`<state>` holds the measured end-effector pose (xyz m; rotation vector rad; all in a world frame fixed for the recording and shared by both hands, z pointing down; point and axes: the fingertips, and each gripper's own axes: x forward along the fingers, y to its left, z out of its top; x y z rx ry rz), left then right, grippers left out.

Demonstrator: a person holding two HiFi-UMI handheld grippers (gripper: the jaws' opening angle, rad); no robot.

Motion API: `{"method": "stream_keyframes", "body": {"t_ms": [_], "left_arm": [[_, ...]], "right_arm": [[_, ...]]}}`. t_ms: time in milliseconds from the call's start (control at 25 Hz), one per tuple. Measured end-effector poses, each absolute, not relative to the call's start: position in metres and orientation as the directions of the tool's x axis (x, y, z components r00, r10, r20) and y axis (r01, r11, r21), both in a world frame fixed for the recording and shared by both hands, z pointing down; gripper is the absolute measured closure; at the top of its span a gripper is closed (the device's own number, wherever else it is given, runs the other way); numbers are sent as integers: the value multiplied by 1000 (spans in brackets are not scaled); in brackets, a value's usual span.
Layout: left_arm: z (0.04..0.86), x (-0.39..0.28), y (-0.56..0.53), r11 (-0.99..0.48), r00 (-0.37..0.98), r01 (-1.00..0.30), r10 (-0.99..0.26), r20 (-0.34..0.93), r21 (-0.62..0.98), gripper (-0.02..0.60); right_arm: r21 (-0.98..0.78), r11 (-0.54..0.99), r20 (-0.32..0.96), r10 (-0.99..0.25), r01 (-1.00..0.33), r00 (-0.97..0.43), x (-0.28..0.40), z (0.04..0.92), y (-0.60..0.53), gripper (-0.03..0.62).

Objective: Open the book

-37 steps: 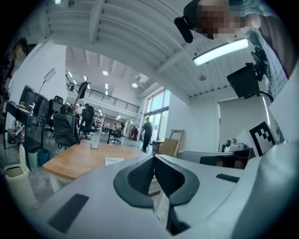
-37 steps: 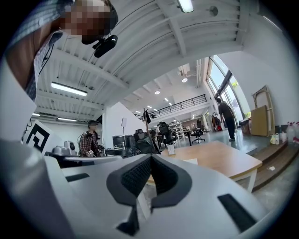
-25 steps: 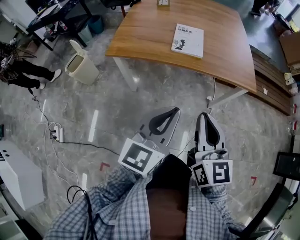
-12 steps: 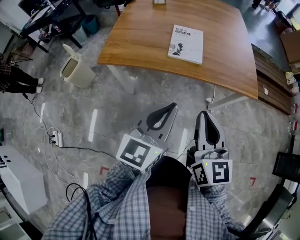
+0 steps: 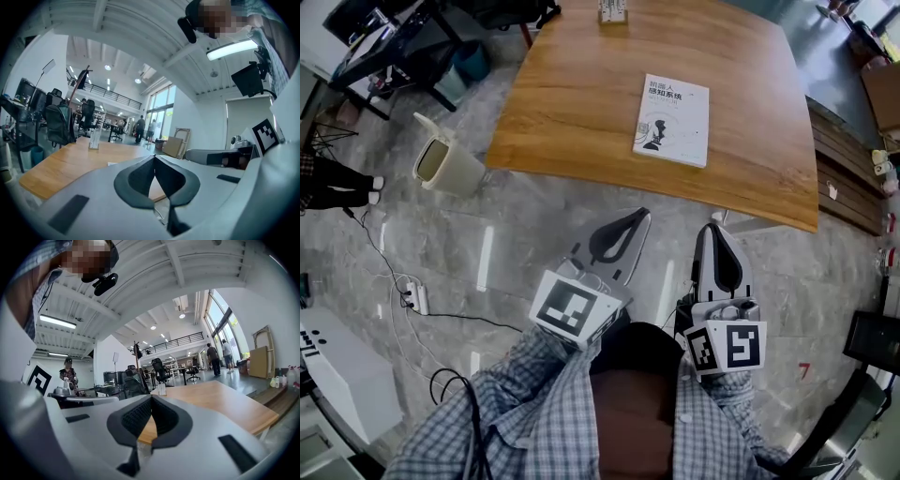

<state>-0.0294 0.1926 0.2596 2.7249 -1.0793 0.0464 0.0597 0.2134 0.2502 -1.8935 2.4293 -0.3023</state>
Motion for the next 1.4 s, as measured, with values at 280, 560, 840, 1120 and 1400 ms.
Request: {"method": "stream_keyframes", "body": {"t_ms": [280, 560, 840, 1120, 1400], "left_arm": [[266, -31, 128, -728, 751, -659, -651, 111, 189, 574], [263, -35, 86, -741, 765, -643, -636, 105, 194, 574], [273, -34, 65, -734, 762, -647, -633, 136, 207, 574], [286, -15, 37, -725, 753, -658, -638, 159, 204, 574], [297, 17, -12, -695, 728, -685, -658, 191, 219, 574]], "right_arm": [[-177, 211, 83, -970, -961, -228, 57, 253, 148, 576], [-191, 174, 98, -976, -966, -195, 55, 255, 111, 576], [-200, 154, 130, -975, -968, -182, 61, 265, 92, 576], [-215, 164, 127, -973, -963, -194, 83, 276, 58, 576], [-217, 202, 138, -962, -955, -235, 113, 280, 5, 576]]}}
